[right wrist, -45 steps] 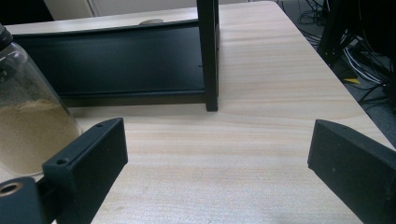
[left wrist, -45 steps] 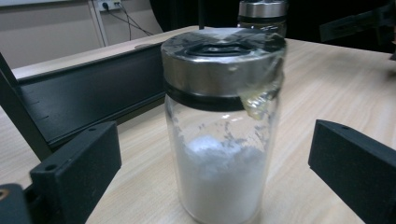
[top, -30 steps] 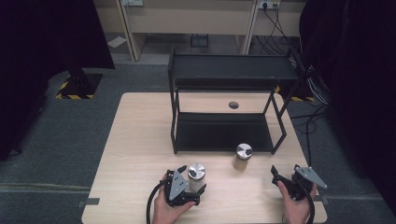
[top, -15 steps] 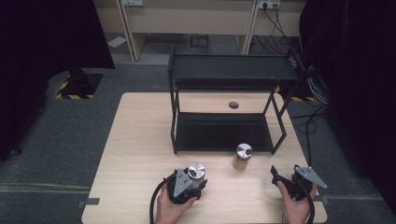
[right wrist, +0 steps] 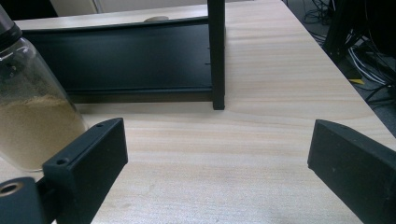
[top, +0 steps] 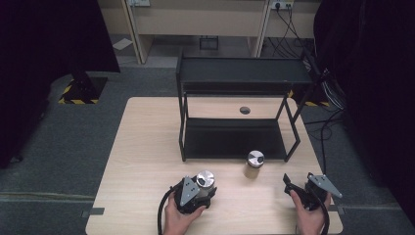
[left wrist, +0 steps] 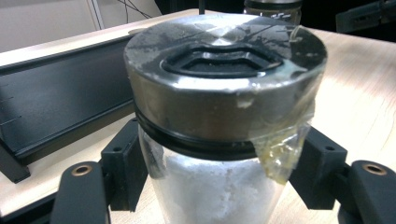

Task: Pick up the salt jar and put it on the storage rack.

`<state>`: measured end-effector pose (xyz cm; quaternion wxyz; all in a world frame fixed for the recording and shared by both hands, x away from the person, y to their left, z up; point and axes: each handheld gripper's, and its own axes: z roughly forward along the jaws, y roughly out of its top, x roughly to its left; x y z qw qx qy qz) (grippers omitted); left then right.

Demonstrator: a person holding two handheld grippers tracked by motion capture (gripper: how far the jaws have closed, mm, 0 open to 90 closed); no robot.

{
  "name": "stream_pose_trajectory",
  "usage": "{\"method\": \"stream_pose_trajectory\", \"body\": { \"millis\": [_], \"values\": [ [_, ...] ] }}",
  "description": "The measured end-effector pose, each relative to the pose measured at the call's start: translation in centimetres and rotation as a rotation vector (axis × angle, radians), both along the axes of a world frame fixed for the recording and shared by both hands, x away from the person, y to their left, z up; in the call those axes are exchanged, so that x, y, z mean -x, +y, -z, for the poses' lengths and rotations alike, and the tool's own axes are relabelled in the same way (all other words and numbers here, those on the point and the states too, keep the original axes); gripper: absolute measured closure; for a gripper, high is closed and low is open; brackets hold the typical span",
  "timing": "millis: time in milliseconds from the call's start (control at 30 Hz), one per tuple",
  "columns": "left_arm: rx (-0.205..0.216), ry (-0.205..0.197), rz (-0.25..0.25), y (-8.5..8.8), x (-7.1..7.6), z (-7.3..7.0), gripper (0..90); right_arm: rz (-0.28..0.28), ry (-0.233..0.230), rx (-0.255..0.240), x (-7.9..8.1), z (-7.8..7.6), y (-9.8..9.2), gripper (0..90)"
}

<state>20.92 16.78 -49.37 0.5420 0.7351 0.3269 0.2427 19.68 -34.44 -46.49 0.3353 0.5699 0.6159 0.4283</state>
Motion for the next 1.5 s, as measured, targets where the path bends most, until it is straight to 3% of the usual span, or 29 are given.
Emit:
{"method": "stream_pose_trajectory", "body": {
  "millis": [133, 267, 467, 733, 1133, 1500],
  "values": [
    [0.016, -0.017, -0.017, 0.2, 0.2, -0.2, 30.2, 0.000, 0.000, -0.005, 0.0, 0.0, -0.1, 4.9],
    [0.048, -0.066, -0.048, 0.6, 0.8, -1.0, 30.2, 0.000, 0.001, -0.002, 0.0, 0.0, 0.0, 4.9],
    [0.066, -0.107, -0.073, 0.6, 1.4, -1.9, 30.2, 0.001, 0.001, -0.001, 0.0, 0.0, 0.0, 4.9],
    [0.076, -0.125, -0.094, 0.4, 1.5, -2.9, 30.3, 0.003, 0.001, 0.006, 0.0, 0.0, 0.2, 4.9],
    [0.098, -0.174, -0.129, -0.4, 0.6, -6.1, 30.3, -0.001, 0.002, 0.007, 0.0, 0.0, 0.1, 4.9],
    [0.111, -0.190, -0.144, -1.2, 0.0, -7.3, 30.3, -0.003, 0.001, 0.006, 0.0, 0.0, 0.1, 4.9]
  ]
}}
